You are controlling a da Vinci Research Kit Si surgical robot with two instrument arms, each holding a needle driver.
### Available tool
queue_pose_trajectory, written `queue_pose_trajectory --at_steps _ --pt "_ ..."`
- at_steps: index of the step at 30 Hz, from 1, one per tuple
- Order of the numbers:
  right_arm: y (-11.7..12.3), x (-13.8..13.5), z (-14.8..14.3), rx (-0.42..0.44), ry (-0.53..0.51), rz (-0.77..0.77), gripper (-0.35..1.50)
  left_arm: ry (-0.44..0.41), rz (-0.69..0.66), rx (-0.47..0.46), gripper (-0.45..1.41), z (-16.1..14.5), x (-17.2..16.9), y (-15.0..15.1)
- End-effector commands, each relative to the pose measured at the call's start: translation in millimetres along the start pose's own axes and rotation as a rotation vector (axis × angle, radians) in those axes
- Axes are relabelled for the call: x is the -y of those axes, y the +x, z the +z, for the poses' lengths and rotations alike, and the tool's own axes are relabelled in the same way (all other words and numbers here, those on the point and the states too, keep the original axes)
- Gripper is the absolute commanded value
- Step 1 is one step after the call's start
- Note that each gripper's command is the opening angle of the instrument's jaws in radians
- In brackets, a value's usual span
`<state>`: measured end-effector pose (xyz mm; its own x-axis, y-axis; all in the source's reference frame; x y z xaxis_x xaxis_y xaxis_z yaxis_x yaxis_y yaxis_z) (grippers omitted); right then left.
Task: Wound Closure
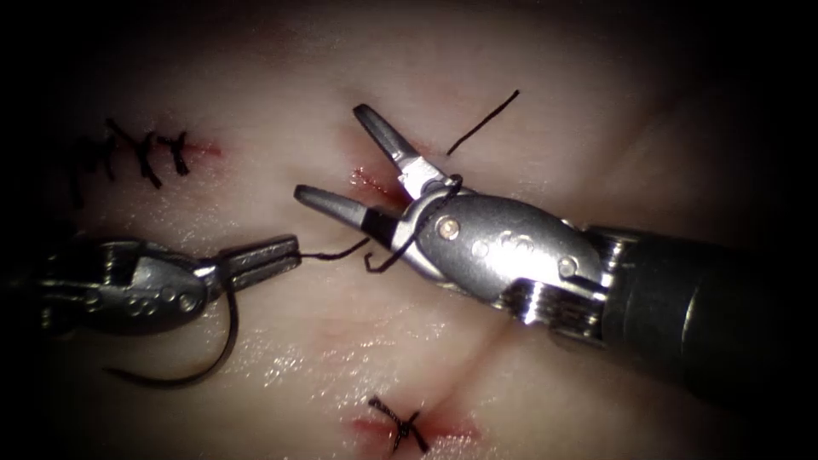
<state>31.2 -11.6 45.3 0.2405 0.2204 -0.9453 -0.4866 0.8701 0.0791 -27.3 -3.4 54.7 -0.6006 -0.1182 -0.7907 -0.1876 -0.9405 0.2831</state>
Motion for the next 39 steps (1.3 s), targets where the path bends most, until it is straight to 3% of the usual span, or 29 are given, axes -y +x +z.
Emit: queue_pose_trajectory --at_steps 1,16,21,27,39 --pt "-0.7 0.2 0.9 0.014 0.007 0.0 0.86 0.002 -0.002 0.0 -0.45 0.6 -0.1 0.2" --pt "-3.4 1.8 1.8 0.146 0.111 -0.046 0.77 0.039 0.009 -0.01 -0.45 -1.3 4.1 3.3" --pt "-3.7 2.5 2.0 0.156 0.179 -0.051 0.52 0.044 0.022 -0.013 -0.45 -1.0 6.2 3.5" --pt "-4.1 2.9 2.2 0.127 0.216 -0.036 0.52 0.043 0.037 0.002 -0.45 1.4 8.4 2.7" --pt "-4.4 3.0 2.1 0.028 0.305 -0.027 0.44 -0.109 0.11 0.062 -0.45 6.5 8.6 -0.5"
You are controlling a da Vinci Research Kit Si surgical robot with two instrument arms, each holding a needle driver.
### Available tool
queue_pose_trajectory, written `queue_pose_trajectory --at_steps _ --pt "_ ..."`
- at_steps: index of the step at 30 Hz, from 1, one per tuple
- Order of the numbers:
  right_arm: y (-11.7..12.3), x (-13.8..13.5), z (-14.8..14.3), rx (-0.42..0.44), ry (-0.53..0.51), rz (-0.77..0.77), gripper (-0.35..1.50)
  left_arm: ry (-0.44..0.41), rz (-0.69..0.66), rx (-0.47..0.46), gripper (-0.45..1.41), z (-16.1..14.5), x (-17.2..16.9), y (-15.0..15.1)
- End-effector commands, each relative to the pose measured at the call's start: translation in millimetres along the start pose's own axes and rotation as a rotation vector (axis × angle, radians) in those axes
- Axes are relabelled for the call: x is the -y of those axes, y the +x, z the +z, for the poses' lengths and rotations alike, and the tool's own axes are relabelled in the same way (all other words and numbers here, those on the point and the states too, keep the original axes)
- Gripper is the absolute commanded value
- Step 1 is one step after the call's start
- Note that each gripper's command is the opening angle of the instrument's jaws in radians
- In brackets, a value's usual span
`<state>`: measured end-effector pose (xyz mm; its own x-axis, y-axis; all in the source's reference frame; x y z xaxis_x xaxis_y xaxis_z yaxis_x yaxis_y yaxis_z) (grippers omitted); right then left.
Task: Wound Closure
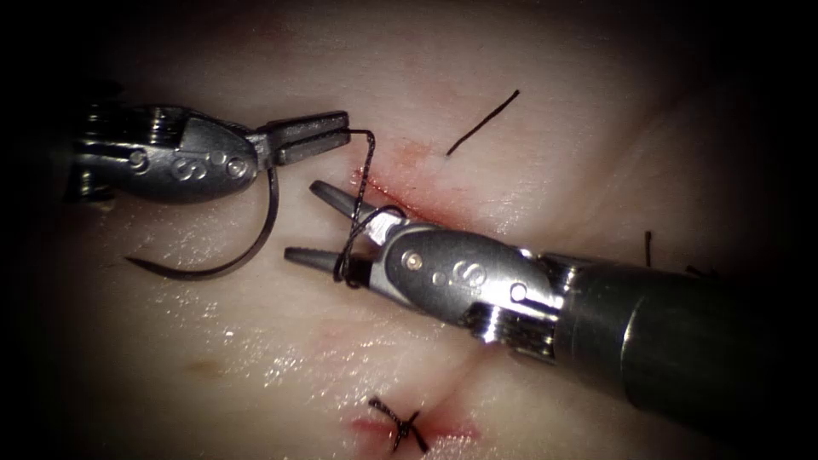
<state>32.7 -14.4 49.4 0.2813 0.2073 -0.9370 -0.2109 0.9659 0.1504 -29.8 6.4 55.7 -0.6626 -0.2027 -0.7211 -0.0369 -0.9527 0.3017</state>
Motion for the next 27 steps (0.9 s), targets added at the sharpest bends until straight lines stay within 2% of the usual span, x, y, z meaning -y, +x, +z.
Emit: queue_pose_trajectory --at_steps 1,9,13,16,19,27 --pt "-0.2 -0.1 0.8 -0.02 0.012 -0.003 0.44 -0.011 0.006 0.002 -0.45 1.0 0.0 -0.2" --pt "-0.2 -0.3 1.0 -0.181 0.08 -0.006 0.44 -0.067 0.035 0.021 -0.45 1.7 -0.1 -1.7" --pt "-0.1 -0.3 1.0 -0.252 0.104 0.014 0.67 -0.084 0.048 0.023 -0.45 1.9 0.2 -2.2" --pt "-0.1 -0.4 1.0 -0.265 0.093 0.016 0.88 -0.089 0.051 0.025 -0.45 2.0 0.0 -2.3" --pt "0.0 -0.6 0.8 -0.278 0.077 0.02 0.99 -0.091 0.055 0.02 -0.45 2.1 -0.3 -2.3" --pt "0.3 -1.6 -0.3 -0.296 -0.012 0.047 1.13 -0.094 0.08 0.007 -0.45 1.9 -2.1 -2.2"
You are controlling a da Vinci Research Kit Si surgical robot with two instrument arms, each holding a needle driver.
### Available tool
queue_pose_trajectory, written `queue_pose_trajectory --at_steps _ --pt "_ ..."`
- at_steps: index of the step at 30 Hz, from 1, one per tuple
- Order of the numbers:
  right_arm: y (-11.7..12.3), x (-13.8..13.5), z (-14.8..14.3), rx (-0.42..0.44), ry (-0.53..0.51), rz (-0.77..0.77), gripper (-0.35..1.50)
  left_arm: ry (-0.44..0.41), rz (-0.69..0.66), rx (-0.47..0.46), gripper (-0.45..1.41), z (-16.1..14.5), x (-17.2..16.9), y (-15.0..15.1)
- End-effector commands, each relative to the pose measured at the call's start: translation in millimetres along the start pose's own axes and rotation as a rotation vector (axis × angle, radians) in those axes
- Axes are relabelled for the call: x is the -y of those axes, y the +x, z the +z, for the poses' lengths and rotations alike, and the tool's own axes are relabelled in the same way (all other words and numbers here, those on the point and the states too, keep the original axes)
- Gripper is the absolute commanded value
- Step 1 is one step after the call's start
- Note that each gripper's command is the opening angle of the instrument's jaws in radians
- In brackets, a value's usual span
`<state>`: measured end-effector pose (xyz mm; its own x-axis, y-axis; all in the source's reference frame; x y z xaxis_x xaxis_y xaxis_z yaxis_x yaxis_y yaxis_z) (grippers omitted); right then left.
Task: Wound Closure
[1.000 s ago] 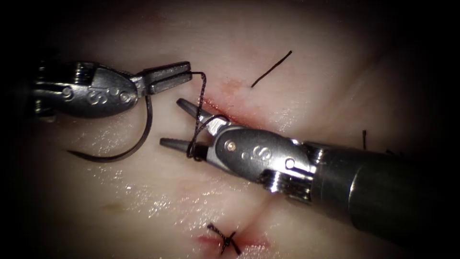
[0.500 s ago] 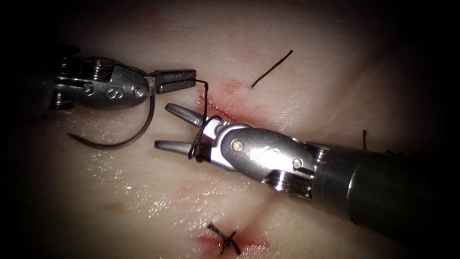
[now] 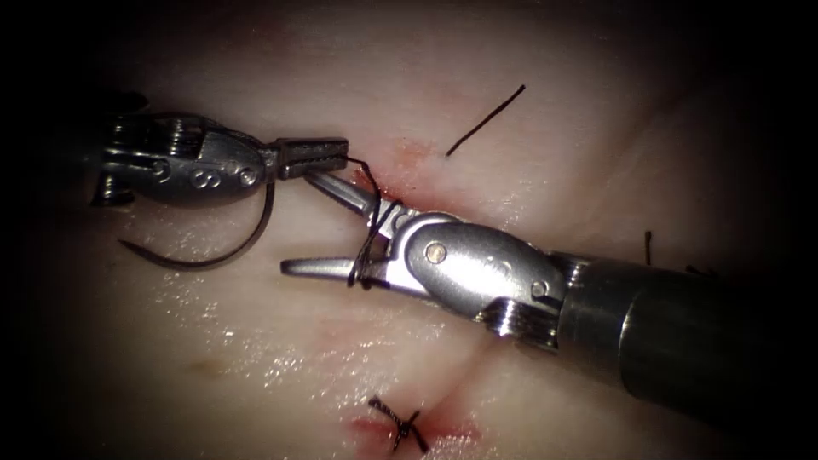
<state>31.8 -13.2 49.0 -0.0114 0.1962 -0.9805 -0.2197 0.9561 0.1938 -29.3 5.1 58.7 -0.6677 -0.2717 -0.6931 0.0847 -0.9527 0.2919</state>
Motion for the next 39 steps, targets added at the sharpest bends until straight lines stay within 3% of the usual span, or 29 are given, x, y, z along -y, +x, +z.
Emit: queue_pose_trajectory --at_steps 1,10,18,27,39 --pt "-0.1 -0.4 0.2 -0.005 -0.025 0.002 1.13 0.003 0.01 -0.003 -0.45 0.6 -0.1 0.1" --pt "0.3 -1.9 -1.9 -0.008 -0.17 0.019 1.13 0.002 0.003 -0.008 -0.45 -0.4 -2.9 0.5" --pt "-0.5 -2.0 -2.0 0.062 -0.303 0.0 1.11 0.007 0.0 -0.019 -0.45 -0.8 -6.1 2.0" --pt "-1.1 -3.4 -3.7 0.093 -0.349 0.005 1.01 0.011 -0.005 -0.031 -0.45 -1.8 -7.3 1.8" --pt "-2.0 -4.6 -4.4 0.126 -0.413 0.013 0.91 0.024 -0.026 -0.022 -0.45 -0.9 -9.6 1.4"
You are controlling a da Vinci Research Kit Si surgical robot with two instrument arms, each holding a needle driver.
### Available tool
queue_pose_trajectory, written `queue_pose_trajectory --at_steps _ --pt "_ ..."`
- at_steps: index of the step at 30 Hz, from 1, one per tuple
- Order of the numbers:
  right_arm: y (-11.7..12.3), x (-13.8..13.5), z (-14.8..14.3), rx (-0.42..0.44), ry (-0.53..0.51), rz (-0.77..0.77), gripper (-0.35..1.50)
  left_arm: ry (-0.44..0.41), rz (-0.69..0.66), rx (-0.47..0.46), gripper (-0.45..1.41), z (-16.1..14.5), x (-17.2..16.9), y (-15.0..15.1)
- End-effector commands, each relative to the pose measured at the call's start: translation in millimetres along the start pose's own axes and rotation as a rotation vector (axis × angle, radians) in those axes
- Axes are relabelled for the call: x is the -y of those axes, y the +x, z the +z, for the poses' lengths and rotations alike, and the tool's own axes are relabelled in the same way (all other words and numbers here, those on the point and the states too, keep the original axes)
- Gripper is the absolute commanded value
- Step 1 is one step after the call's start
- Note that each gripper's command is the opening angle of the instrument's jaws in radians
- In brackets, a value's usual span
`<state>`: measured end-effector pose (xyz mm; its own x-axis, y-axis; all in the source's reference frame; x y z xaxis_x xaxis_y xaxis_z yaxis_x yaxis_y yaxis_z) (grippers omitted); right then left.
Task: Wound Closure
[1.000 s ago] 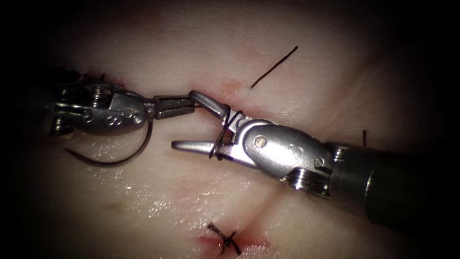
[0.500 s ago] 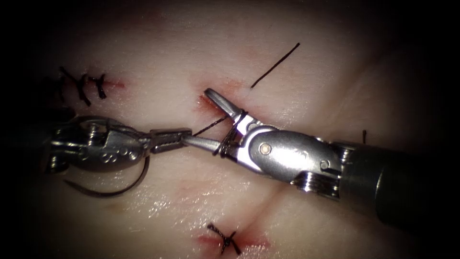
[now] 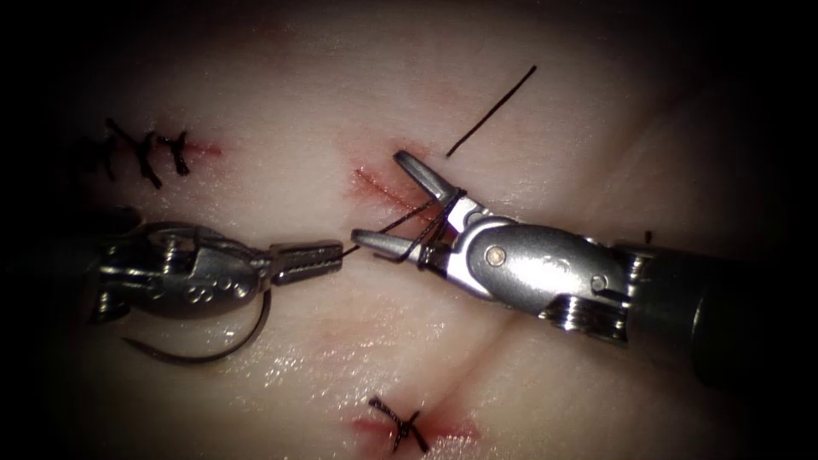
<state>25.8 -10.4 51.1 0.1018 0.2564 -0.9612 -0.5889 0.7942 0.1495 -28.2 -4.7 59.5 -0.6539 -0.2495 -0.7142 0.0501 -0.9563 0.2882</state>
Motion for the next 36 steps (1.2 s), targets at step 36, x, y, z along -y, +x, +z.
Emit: queue_pose_trajectory --at_steps 36 --pt "-5.9 -2.4 -0.4 0.058 -0.281 0.221 0.86 0.029 -0.091 -0.002 -0.45 1.9 3.0 2.1"
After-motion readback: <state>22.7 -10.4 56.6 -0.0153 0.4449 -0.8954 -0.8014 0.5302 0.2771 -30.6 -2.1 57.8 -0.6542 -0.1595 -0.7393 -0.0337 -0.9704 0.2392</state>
